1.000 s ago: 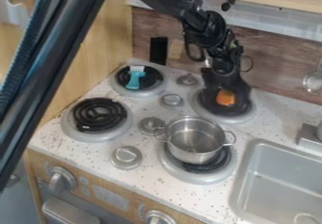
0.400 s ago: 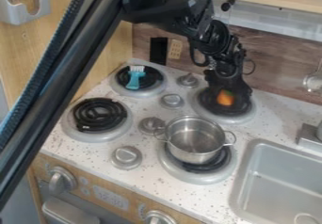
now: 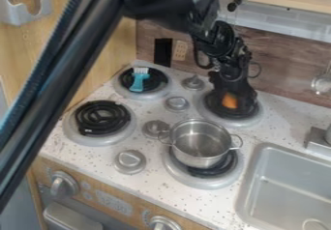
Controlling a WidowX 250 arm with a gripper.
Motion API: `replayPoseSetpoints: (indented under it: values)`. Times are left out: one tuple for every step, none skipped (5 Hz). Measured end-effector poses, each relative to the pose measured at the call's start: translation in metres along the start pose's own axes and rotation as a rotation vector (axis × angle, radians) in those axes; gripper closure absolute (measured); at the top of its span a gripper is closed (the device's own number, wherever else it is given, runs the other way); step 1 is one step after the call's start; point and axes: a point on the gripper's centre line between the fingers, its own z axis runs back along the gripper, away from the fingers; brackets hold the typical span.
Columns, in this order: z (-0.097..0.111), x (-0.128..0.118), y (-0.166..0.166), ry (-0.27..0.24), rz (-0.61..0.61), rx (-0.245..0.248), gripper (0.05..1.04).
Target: Put the carrot in the silver pot
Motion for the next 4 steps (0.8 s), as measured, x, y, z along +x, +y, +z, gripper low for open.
replayPoseSetpoints:
  values:
    - [0.029, 0.002, -0.001, -0.030, -0.023, -0.003, 0.421]
    - [0.058, -0.002, -0.006, -0.048, -0.043, -0.030, 0.421]
    - [0.088, -0.020, -0.013, -0.024, -0.050, -0.070, 0.421]
    - [0.119, -0.040, -0.022, 0.026, -0.081, -0.117, 0.421]
